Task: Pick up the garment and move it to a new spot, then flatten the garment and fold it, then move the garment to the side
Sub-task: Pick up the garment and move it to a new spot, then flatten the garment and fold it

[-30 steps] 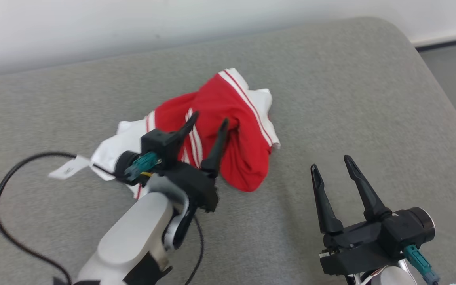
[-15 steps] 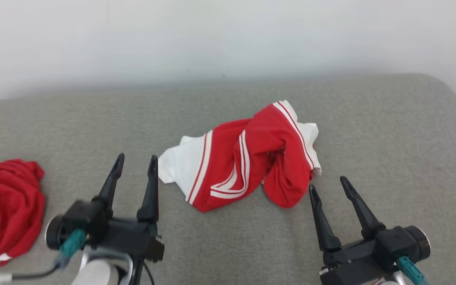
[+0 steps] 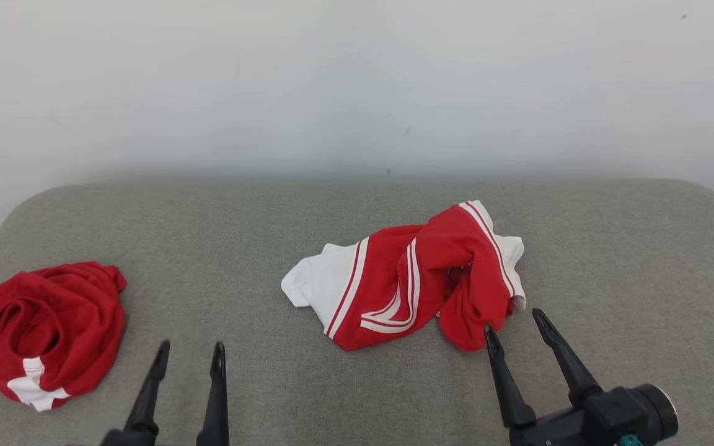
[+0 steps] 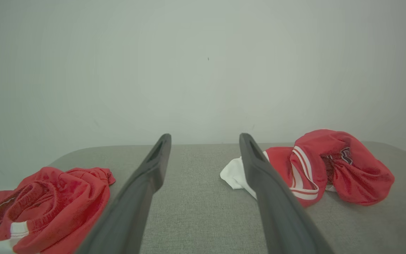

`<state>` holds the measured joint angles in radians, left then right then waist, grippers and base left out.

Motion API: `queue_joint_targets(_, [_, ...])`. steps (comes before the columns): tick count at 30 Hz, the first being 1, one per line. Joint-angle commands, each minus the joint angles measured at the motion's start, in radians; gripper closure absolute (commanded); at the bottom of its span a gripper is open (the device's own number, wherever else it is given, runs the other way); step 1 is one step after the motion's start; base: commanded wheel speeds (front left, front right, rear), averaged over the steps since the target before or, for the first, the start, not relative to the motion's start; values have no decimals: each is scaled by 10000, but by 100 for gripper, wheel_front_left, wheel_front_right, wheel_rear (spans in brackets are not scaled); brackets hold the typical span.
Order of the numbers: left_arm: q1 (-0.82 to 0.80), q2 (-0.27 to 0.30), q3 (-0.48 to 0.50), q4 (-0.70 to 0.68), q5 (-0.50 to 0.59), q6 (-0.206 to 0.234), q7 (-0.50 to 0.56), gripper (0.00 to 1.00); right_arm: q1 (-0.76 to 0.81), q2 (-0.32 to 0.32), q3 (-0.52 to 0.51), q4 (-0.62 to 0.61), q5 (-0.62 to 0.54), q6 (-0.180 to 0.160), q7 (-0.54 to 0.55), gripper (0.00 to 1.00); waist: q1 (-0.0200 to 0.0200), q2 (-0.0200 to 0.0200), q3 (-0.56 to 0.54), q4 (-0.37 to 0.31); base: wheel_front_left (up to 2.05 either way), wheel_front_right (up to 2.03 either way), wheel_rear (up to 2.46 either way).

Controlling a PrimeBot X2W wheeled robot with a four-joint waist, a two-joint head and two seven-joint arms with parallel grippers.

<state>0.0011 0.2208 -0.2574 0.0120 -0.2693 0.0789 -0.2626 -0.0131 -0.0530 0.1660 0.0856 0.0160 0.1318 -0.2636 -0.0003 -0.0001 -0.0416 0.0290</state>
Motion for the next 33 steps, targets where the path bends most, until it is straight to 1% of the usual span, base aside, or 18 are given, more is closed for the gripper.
queue_joint_targets(1, [352, -150, 143, -53, 142, -67, -30, 0, 229, -77, 9, -63, -31, -21, -13, 0, 3, 1, -131, 32, 0, 0, 0])
queue_joint_targets(3, [633, -320, 359, -140, 270, -59, -30, 0, 426, -77, -20, -106, -65, -21, -13, 0, 3, 1, -194, 47, 0, 0, 0])
queue_joint_targets(5, [863, -413, 467, -181, 632, -143, -31, 0, 608, -71, -137, -150, -75, -21, -13, 0, 3, 1, -253, 70, 0, 0, 0])
queue_joint_targets(7, [1103, -623, 590, -144, 758, -176, -31, 0, 742, -48, -220, -177, -74, -21, -13, 0, 3, 1, -300, 70, 0, 0, 0])
queue_joint_targets(13, [1434, -936, 837, -70, 1313, -549, -31, 0, 1034, -7, -222, -278, -145, -21, -13, 0, 3, 1, -393, 79, 0, 0, 0])
queue_joint_targets(20, [1482, -1163, 1117, 35, 1644, -878, -31, 0, 985, 15, -121, -235, -126, -21, -13, 0, 3, 1, -409, 51, 0, 0, 0])
queue_joint_targets(33, [1479, -1434, 1465, 209, 1928, -1140, -31, 0, 963, 29, -53, -188, 27, -22, -13, 0, 3, 1, -438, 13, 0, 0, 0])
